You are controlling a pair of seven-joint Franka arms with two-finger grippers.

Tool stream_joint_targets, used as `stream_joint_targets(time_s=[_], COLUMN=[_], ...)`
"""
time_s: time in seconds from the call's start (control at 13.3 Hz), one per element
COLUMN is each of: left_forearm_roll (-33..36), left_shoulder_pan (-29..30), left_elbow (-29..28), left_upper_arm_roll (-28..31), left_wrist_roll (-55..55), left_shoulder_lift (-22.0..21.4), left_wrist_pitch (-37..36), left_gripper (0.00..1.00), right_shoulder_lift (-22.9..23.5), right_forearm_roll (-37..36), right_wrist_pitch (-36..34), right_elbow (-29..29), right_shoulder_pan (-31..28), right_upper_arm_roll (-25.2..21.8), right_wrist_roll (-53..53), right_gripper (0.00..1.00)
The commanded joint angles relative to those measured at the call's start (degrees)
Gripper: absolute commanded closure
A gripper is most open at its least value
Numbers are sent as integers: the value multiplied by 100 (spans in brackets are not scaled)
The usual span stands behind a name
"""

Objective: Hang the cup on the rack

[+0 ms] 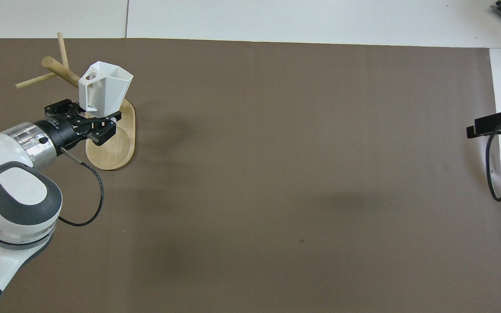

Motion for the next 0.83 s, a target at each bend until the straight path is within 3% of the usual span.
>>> stream_joint_targets(time_s=[0.0,0.38,0.75], left_forearm_roll=[95,95,95], left_shoulder_pan=[-83,-83,-22], left_elbow=[-90,-64,-81], left_upper_arm_roll=[33,33,33], left_wrist_roll=[-184,-184,-245], left_shoulder_lift=[-51,72,72], left_wrist_pitch=[146,260,260], left_gripper=[100,100,100], right_shoulder_lift=[-2,-10,-28], right_forearm_roll=[-185,-185,-168], right_wrist_pitch=[-347,-647,-428], right_elbow=[257,399,381], right_shoulder_pan=[-6,-6,3], right_upper_arm_roll=[116,195,125], right_wrist_roll=[148,228,306], right_gripper=[0,0,0])
